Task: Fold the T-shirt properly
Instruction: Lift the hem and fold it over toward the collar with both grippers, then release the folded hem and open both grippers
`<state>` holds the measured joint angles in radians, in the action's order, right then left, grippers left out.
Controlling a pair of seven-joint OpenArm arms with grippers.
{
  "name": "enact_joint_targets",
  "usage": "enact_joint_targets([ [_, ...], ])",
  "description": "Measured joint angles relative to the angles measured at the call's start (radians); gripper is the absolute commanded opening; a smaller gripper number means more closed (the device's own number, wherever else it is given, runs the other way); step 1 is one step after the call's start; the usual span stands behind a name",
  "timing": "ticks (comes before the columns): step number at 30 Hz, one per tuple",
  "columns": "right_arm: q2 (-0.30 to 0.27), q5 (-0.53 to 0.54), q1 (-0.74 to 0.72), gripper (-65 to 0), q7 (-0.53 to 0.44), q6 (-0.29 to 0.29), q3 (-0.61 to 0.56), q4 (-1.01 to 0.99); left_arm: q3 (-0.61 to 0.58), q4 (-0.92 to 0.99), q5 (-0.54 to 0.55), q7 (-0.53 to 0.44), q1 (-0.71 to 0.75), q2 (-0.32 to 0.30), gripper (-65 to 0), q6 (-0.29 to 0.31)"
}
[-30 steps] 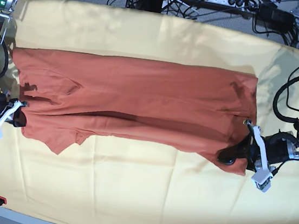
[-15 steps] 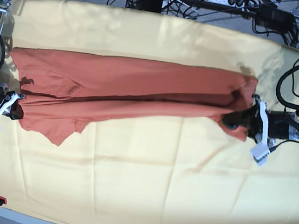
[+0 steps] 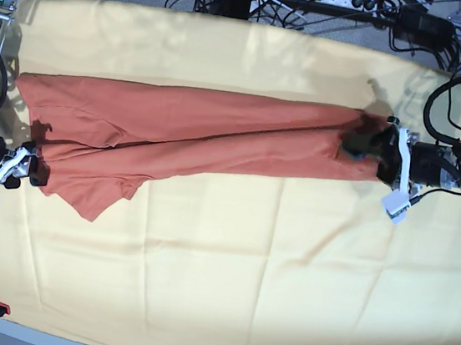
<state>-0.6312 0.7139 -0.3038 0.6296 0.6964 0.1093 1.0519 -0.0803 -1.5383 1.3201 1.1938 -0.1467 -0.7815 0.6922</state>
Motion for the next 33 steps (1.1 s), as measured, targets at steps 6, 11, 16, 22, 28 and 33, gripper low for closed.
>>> enact_joint_targets([
  [6, 0.011, 0.029, -0.007, -20.1, 0.003, 0.000, 0.000, 0.062, 0.000, 0.001, -0.137, -0.053, 0.027, 0.000, -35.7, 0.000],
  [11, 0.099, -0.018, -0.001, -20.2, 0.018, 0.000, 0.000, 0.062, 0.000, 0.001, -0.248, -0.179, 0.035, 0.000, -35.7, 0.000],
  [16, 0.175, -0.162, 0.002, -20.2, -0.053, -0.033, 0.000, 0.062, 0.000, 0.001, -0.259, -0.188, 0.035, 0.000, -35.7, 0.000],
  [22, 0.225, -0.288, 0.002, -20.2, -0.112, -0.144, 0.003, 0.061, 0.000, 0.001, -0.266, -0.188, 0.035, 0.000, -35.7, 0.000],
  [28, 0.270, -0.328, -0.004, -25.4, -0.130, -0.173, 0.004, 0.032, 0.000, 0.001, -0.266, -0.188, 0.035, 0.000, -35.7, 0.000],
  [33, 0.282, -0.308, -0.002, -40.1, -0.128, -0.143, 0.004, 0.027, 0.000, 0.001, -0.266, -0.188, 0.035, 0.000, -35.7, 0.000],
])
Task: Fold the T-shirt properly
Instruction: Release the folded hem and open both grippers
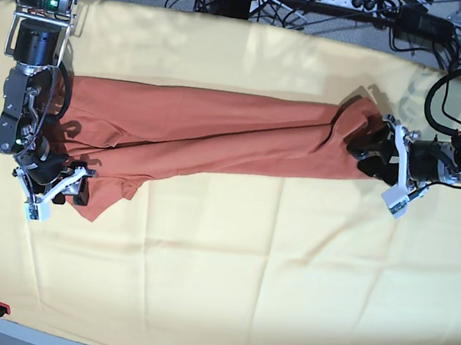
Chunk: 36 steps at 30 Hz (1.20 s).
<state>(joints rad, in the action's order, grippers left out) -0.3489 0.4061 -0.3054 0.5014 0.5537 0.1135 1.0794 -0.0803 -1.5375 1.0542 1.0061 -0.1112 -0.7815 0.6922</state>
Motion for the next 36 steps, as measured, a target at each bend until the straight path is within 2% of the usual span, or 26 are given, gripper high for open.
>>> enact_joint_targets([
  [1, -0.003, 0.016, 0.000, -45.4, 0.005, 0.008, 0.000, 0.000, 0.000, 0.000, 0.000, 0.000, 0.000, 0.000, -35.7, 0.000],
  [3, -0.003, 0.031, 0.001, -61.2, 0.007, 0.060, 0.000, -0.001, 0.000, 0.000, 0.000, 0.000, 0.000, 0.000, -35.7, 0.000],
  [4, -0.003, 0.033, 0.000, -65.0, 0.006, 0.089, 0.000, -0.001, 0.000, 0.000, 0.000, 0.000, 0.000, 0.000, -35.7, 0.000],
  [9, -0.003, 0.104, 0.001, -65.0, 0.014, 0.139, 0.000, -0.001, 0.000, 0.000, 0.000, 0.000, 0.000, 0.000, -35.7, 0.000],
  [11, -0.003, 0.107, 0.004, -65.0, 0.021, 0.138, 0.000, 0.024, 0.000, 0.000, 0.000, 0.000, 0.000, 0.000, -35.7, 0.000],
  [14, -0.021, 0.161, 0.017, -65.0, 0.090, 0.139, 0.000, 0.108, 0.000, 0.000, 0.000, 0.000, 0.000, 0.000, -35.7, 0.000],
  [18, -0.072, 0.231, 0.080, -65.0, 0.133, 0.139, -0.002, 0.302, 0.000, 0.000, 0.003, 0.000, 0.000, 0.000, -35.7, 0.000],
  [22, -0.138, 0.279, 0.196, -65.0, 0.209, 0.139, -0.001, 0.475, 0.000, 0.000, 0.001, 0.001, 0.000, 0.000, -35.7, 0.000],
  [24, -0.161, 0.284, 0.258, -65.0, 0.216, 0.143, -0.003, 0.533, 0.000, 0.000, 0.002, 0.001, 0.000, 0.000, -35.7, 0.000],
  [30, -0.237, 0.285, 0.396, -65.0, 0.218, 0.143, -0.005, 0.623, 0.000, 0.000, 0.002, 0.001, 0.000, 0.000, -35.7, 0.000],
  [36, -0.301, 0.286, 0.463, -65.0, 0.271, 0.146, -0.005, 0.659, 0.000, 0.000, 0.003, 0.006, 0.000, -0.005, -35.7, 0.000],
])
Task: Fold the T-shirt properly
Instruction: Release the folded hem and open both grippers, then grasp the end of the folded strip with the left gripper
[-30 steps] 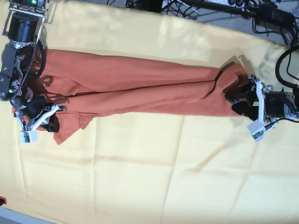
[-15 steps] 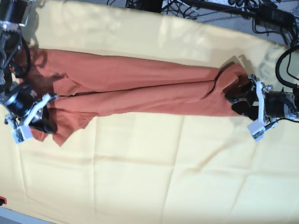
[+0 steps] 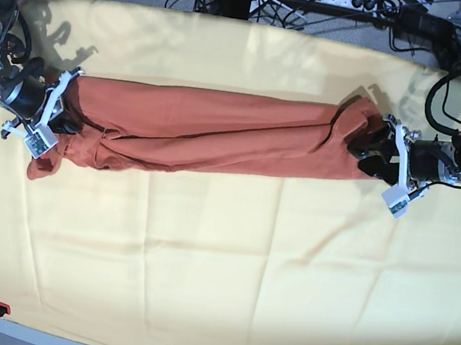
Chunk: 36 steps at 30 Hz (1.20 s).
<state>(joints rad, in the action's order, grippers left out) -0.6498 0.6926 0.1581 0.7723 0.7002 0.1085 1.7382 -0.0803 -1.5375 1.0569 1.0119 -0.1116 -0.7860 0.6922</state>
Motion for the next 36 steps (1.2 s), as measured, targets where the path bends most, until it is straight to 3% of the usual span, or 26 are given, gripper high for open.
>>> enact_joint_targets([
  [7, -0.061, 0.005, -0.001, -65.0, 0.069, -0.001, 0.006, 0.002, 0.000, 0.000, 0.000, 0.001, -0.002, -0.055, -35.7, 0.000],
  [12, -0.087, 0.163, -0.001, -65.0, 0.290, -0.003, 0.009, 0.003, 0.000, 0.000, 0.000, -0.002, -0.002, -0.095, -35.7, 0.000],
  [14, -0.086, 0.217, 0.000, -65.0, 0.334, -0.001, 0.009, 0.003, 0.000, 0.000, 0.000, -0.002, -0.002, -0.098, -35.7, 0.000],
  [15, -0.087, 0.223, -0.001, -59.3, 0.335, -0.001, 0.009, 0.003, 0.000, 0.000, 0.000, -0.002, -0.002, -0.097, -35.7, 0.000],
  [17, -0.086, 0.224, -0.003, -40.9, 0.335, -0.003, 0.009, 0.003, 0.000, 0.000, 0.000, -0.002, -0.002, -0.097, -35.7, 0.000],
  [18, -0.087, 0.222, -0.006, -34.6, 0.340, -0.003, 0.009, 0.003, 0.000, 0.000, 0.000, -0.003, -0.002, -0.097, -35.7, 0.000],
  [19, -0.090, 0.225, -0.013, -32.3, 0.346, -0.002, 0.009, 0.003, 0.000, 0.000, 0.000, -0.002, -0.005, -0.097, -35.7, 0.000],
  [21, -0.114, 0.235, -0.031, -32.2, 0.361, -0.004, 0.008, 0.019, 0.000, 0.000, 0.000, -0.002, -0.015, -0.097, -35.7, 0.000],
  [25, -0.174, 0.404, -0.043, -32.2, 0.360, -0.001, 0.068, 0.129, 0.000, 0.000, 0.001, -0.009, -0.053, -0.118, -35.7, 0.000],
  [28, -0.172, 0.415, -0.044, -32.2, 0.359, 0.000, 0.140, 0.172, 0.003, 0.000, 0.000, -0.010, -0.069, -0.140, -35.7, -0.038],
  [32, -0.167, 0.399, -0.042, -32.5, 0.319, 0.000, 0.190, 0.169, 0.077, 0.000, 0.001, -0.005, -0.066, -0.138, -35.7, -0.038],
  [34, -0.131, 0.388, -0.043, -37.2, 0.246, -0.010, 0.190, 0.164, 0.145, 0.000, 0.009, -0.008, -0.069, -0.132, -35.7, -0.085],
  [36, -0.074, 0.363, -0.043, -49.1, 0.225, -0.005, 0.190, 0.155, 0.222, 0.000, 0.013, -0.008, -0.066, -0.131, -35.7, -0.122],
])
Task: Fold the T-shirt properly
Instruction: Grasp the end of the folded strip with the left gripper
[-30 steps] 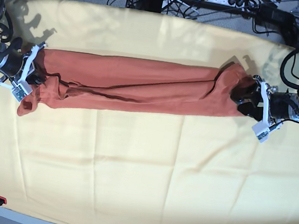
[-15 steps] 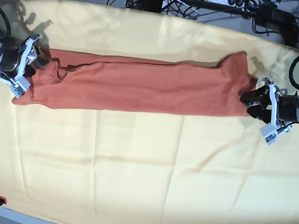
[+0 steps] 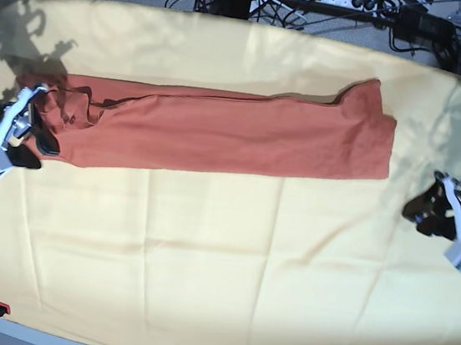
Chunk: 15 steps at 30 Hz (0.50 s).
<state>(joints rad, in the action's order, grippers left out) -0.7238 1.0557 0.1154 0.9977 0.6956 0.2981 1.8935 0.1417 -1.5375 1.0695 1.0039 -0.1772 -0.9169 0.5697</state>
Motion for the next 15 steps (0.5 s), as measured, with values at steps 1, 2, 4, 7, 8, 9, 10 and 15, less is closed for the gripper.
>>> enact_joint_targets([
  [1, 0.028, -0.016, 0.001, -55.9, 0.001, 0.001, -0.002, -0.011, 0.041, 0.000, 0.000, 0.002, 0.006, 0.000, -35.7, -0.015],
  [2, 0.057, -0.032, 0.000, -62.6, 0.001, -0.003, -0.002, -0.030, 0.083, 0.000, -0.001, 0.002, 0.018, 0.000, -35.7, -0.031],
  [4, 0.109, -0.064, 0.000, -65.0, 0.000, -0.003, -0.001, -0.073, 0.153, 0.001, -0.004, 0.010, 0.048, 0.008, -35.7, -0.051],
  [7, 0.183, -0.135, 0.001, -65.0, -0.030, -0.002, -0.001, -0.143, 0.223, 0.018, 0.000, 0.009, 0.114, 0.020, -35.7, -0.065],
  [8, 0.202, -0.159, 0.000, -65.0, -0.045, -0.002, -0.001, -0.167, 0.247, 0.028, -0.001, 0.010, 0.139, 0.024, -35.7, -0.065],
  [9, 0.219, -0.178, 0.000, -65.0, -0.052, -0.002, -0.001, -0.193, 0.277, 0.035, -0.011, 0.015, 0.163, 0.032, -35.7, -0.070],
  [10, 0.232, -0.195, 0.000, -65.0, -0.059, -0.002, -0.001, -0.219, 0.309, 0.041, -0.022, 0.016, 0.187, 0.043, -35.7, -0.081],
  [15, 0.278, -0.314, 0.002, -65.0, -0.095, -0.002, 0.000, -0.336, 0.422, 0.051, -0.019, 0.008, 0.286, 0.116, -35.7, -0.106],
])
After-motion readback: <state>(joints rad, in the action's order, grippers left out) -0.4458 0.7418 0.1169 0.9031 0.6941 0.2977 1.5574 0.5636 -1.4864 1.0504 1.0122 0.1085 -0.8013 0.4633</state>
